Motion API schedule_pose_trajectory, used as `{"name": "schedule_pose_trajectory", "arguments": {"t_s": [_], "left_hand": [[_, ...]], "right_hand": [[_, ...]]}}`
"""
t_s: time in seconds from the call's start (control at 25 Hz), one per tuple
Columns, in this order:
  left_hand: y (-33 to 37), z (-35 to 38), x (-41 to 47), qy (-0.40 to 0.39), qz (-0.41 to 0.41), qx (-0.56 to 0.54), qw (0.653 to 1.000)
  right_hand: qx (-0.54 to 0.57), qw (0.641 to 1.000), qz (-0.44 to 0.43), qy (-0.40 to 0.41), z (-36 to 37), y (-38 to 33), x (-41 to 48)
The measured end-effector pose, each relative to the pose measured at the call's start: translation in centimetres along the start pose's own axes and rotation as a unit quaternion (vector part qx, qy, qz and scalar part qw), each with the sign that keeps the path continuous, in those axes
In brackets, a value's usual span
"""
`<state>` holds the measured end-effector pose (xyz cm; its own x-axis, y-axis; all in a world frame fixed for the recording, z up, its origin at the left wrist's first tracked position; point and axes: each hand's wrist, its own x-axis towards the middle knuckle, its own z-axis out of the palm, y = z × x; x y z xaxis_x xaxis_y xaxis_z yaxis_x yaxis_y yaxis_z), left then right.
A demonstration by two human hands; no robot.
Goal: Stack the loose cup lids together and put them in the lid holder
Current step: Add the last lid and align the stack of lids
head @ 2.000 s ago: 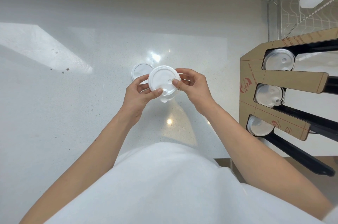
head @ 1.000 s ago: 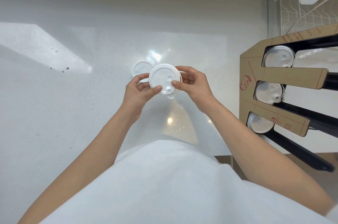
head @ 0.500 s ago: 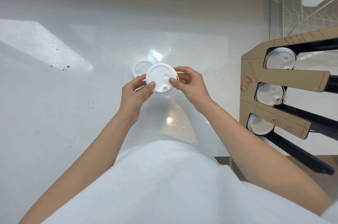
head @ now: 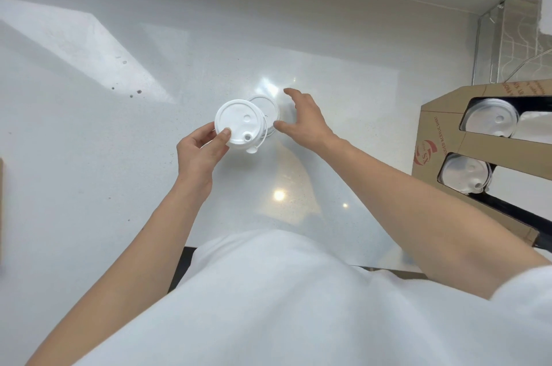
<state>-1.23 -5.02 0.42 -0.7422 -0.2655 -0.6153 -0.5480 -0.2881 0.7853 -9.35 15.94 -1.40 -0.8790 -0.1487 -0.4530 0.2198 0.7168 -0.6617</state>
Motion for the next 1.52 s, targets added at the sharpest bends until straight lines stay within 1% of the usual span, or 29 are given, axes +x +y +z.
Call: {"name": "schedule_pose_trajectory", "arguments": {"t_s": [0.08,0.16,0.32,0.4,0.52,0.6,0.72,0.84,0.96,1.08,1.16,1.24,1.28,1.36,1.52], "left_hand": [[-0.1,-0.8,0.3,0.016,0.000,-0.013,1.000],[-0.2,-1.3,0.4,0.024,0.001,-0.023,0.999],[-0.5,-1.9,0.6,0.032,-0.005,-0.035,0.999],[-0.4,-2.1,0.7,0.037,-0.008,-0.037,0.999],[-0.4,-2.4,1.0,0.039,-0.006,-0.038,0.998],[-0.4,-2.5,1.1,0.036,-0.006,-0.038,0.999],[-0.5,-2.1,1.2,0.028,-0.009,-0.036,0.999],[-0.4,-1.4,1.1,0.009,-0.013,-0.024,1.000],[-0.1,-0.8,1.1,-0.014,-0.015,-0.027,0.999],[0.1,-0.1,1.0,-0.025,-0.013,-0.020,0.999],[0.2,0.5,0.9,-0.037,-0.009,-0.012,0.999],[0.4,1.1,0.7,-0.052,-0.010,-0.006,0.999],[0.4,1.3,0.6,-0.062,-0.010,-0.002,0.998],[0.5,1.8,0.4,-0.081,-0.010,0.009,0.997],[0.5,1.9,0.3,-0.093,-0.001,0.028,0.995]], "right_hand": [[-0.075,0.996,-0.012,-0.038,0.4,-0.7,1.1],[-0.144,0.988,-0.021,-0.054,0.9,-1.3,1.8],[-0.262,0.963,-0.045,-0.047,1.9,-1.8,2.4],[-0.282,0.957,-0.053,-0.031,2.2,-1.8,2.5],[-0.262,0.964,-0.049,-0.016,2.2,-1.3,2.4],[-0.210,0.977,-0.039,-0.011,1.9,-0.9,2.1],[-0.068,0.997,-0.021,-0.003,0.9,-0.3,1.2],[0.068,0.998,0.000,0.004,-0.6,0.6,-0.4],[0.162,0.987,0.017,0.015,-1.9,1.3,-2.3],[0.254,0.967,0.029,0.015,-3.6,1.7,-3.7],[0.329,0.944,0.034,-0.005,-4.8,1.8,-4.5],[0.401,0.914,0.032,-0.050,-5.6,1.7,-5.1],[0.420,0.905,0.024,-0.073,-5.8,1.7,-5.4],[0.430,0.897,0.016,-0.098,-6.2,1.7,-5.8],[0.430,0.897,0.023,-0.098,-7.1,1.7,-6.3]]}}
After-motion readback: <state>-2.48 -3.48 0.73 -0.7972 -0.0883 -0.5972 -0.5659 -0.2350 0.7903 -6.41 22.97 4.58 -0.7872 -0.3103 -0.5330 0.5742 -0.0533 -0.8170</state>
